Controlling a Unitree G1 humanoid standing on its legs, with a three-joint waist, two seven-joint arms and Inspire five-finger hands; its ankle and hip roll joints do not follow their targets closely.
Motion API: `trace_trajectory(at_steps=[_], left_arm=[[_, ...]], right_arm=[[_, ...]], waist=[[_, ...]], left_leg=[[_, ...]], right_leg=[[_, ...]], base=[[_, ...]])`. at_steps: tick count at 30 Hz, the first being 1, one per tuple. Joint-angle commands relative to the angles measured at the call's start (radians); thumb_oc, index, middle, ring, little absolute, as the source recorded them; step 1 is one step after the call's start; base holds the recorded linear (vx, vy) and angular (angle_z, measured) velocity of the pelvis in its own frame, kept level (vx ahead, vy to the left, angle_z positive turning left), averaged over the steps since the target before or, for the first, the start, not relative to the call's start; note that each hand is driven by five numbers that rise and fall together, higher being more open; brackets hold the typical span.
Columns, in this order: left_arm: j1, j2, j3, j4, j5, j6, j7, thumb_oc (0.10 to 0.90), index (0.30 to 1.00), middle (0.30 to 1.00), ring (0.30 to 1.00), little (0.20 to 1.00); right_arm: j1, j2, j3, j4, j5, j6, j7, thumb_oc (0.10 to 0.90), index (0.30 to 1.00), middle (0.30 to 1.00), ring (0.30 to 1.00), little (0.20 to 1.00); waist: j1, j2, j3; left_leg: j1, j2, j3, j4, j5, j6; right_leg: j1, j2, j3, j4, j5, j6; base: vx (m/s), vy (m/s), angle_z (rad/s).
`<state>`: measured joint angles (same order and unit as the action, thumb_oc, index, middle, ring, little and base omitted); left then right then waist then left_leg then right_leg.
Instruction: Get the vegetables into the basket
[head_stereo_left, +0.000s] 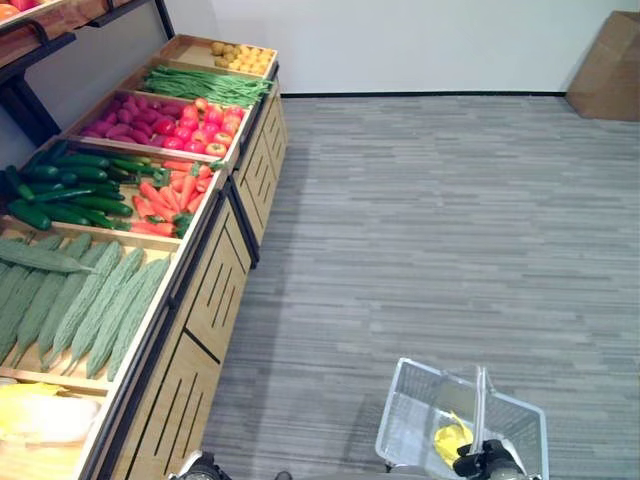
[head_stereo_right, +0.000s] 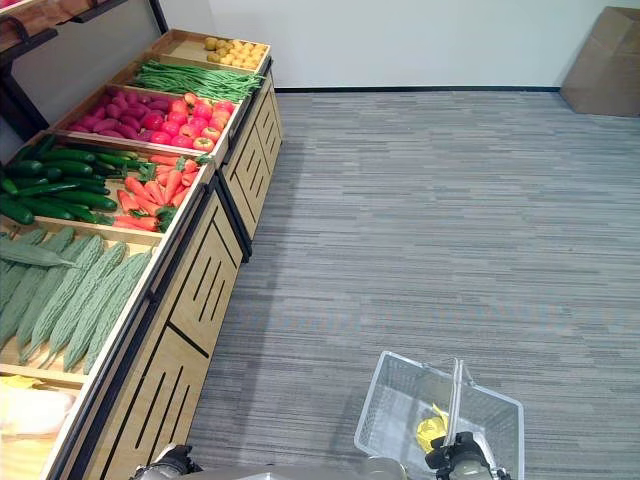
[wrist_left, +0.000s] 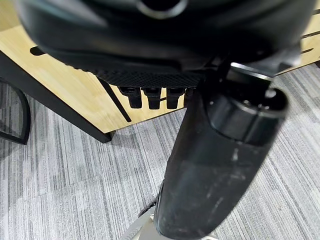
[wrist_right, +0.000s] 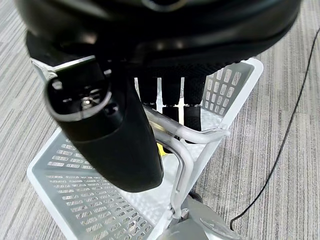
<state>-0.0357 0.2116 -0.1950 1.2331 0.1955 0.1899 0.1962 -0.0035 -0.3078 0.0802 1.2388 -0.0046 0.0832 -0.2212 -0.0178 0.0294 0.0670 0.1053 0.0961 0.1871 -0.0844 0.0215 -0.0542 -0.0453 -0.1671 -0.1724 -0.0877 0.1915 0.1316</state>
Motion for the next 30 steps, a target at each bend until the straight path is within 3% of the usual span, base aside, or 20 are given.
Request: trace_trajectory(at_steps=[1, 17, 25, 30], left_arm=[[-0.056, 0.041, 0.019, 0.057, 0.0, -0.008, 0.037, 0.9, 1.0, 1.0, 1.0, 1.0], [-0.063, 0.022, 0.04, 0.05, -0.082, -0.032, 0.044, 0.9, 1.0, 1.0, 1.0, 1.0], [-0.063, 0.017, 0.036, 0.043, -0.078, -0.036, 0.042, 0.9, 1.0, 1.0, 1.0, 1.0], [-0.062, 0.028, 0.043, 0.041, -0.073, -0.041, 0.042, 0.9, 1.0, 1.0, 1.0, 1.0]], right_arm=[[0.012, 0.009, 0.005, 0.065, 0.036, 0.009, -0.019, 0.4, 0.3, 0.3, 0.3, 0.3], [0.006, 0.041, 0.028, 0.063, 0.042, 0.0, -0.004, 0.4, 0.3, 0.3, 0.3, 0.3], [-0.01, 0.038, 0.034, 0.062, 0.013, 0.009, 0.002, 0.4, 0.3, 0.3, 0.3, 0.3], [-0.025, 0.031, 0.024, 0.05, 0.005, 0.011, 0.006, 0.4, 0.3, 0.3, 0.3, 0.3]], waist=[[-0.007, -0.048, -0.018], [-0.008, -0.067, -0.025], [-0.001, -0.082, 0.006], [0.009, -0.096, 0.03]], left_leg=[[-0.085, -0.006, -0.054, 0.0, 0.039, -0.026], [-0.082, -0.012, -0.056, 0.003, 0.031, -0.019], [-0.083, -0.051, -0.051, 0.019, 0.002, 0.008], [-0.107, -0.093, -0.034, 0.071, -0.044, 0.042]], right_leg=[[0.051, -0.054, -0.011, 0.059, -0.117, 0.056], [0.049, -0.058, -0.004, 0.072, -0.119, 0.058], [0.042, -0.096, 0.007, 0.099, -0.116, 0.078], [0.01, -0.145, 0.03, 0.148, -0.1, 0.102]], base=[[0.0, 0.0, 0.05], [0.01, 0.01, 0.01], [0.04, 0.079, 0.0], [0.04, 0.148, -0.07]])
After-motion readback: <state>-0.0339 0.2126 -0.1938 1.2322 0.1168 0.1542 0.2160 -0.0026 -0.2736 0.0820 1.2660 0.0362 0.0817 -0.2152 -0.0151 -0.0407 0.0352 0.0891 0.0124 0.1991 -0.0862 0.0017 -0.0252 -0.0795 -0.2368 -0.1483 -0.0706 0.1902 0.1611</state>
